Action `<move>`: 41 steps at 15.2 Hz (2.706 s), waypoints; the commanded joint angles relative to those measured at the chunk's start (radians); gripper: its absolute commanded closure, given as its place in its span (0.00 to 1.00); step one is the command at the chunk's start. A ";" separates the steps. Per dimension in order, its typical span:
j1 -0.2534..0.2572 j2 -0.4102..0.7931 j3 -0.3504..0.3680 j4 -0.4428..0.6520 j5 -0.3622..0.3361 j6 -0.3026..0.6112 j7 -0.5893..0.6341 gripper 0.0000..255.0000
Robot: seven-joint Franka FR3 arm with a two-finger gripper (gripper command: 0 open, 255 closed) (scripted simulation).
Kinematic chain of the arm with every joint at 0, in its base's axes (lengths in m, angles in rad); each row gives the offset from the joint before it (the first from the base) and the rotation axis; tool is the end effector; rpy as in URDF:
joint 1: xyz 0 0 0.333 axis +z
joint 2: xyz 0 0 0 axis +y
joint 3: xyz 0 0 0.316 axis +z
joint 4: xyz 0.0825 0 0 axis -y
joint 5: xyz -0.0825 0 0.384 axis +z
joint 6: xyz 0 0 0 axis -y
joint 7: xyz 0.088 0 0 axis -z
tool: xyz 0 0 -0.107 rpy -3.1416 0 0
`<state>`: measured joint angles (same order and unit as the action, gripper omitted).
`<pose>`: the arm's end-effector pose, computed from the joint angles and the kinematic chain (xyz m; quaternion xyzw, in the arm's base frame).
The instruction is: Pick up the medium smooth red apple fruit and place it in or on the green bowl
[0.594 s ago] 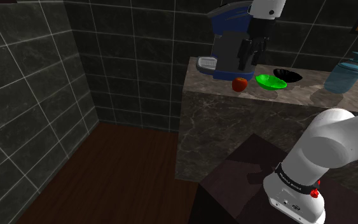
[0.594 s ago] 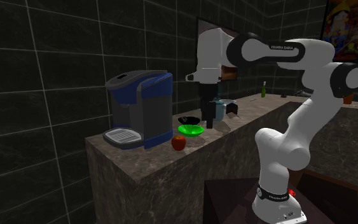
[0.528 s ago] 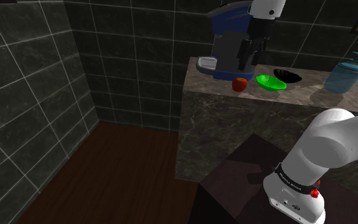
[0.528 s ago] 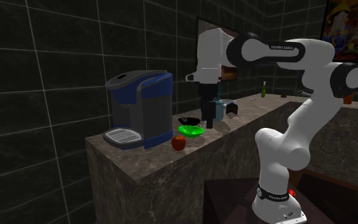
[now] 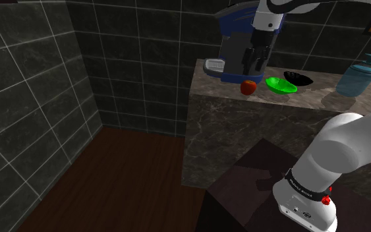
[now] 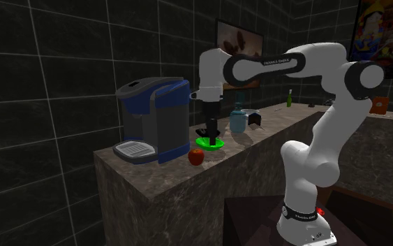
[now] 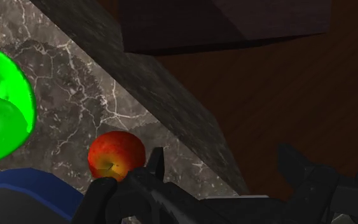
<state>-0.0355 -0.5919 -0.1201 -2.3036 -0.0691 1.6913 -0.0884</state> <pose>0.3642 -0.0715 0.5583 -0.9998 0.0185 0.0117 0.0005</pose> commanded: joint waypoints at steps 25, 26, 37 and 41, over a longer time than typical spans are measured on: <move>-0.057 0.427 -0.214 0.064 0.023 0.329 -0.246 0.00; -0.057 0.427 -0.214 0.064 0.023 0.329 -0.246 0.00; -0.057 0.427 -0.214 0.064 0.023 0.329 -0.246 1.00; -0.057 0.413 -0.211 0.091 0.020 0.288 -0.242 1.00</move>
<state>-0.0926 -0.1765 -0.3323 -2.2230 -0.0488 1.9927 -0.3318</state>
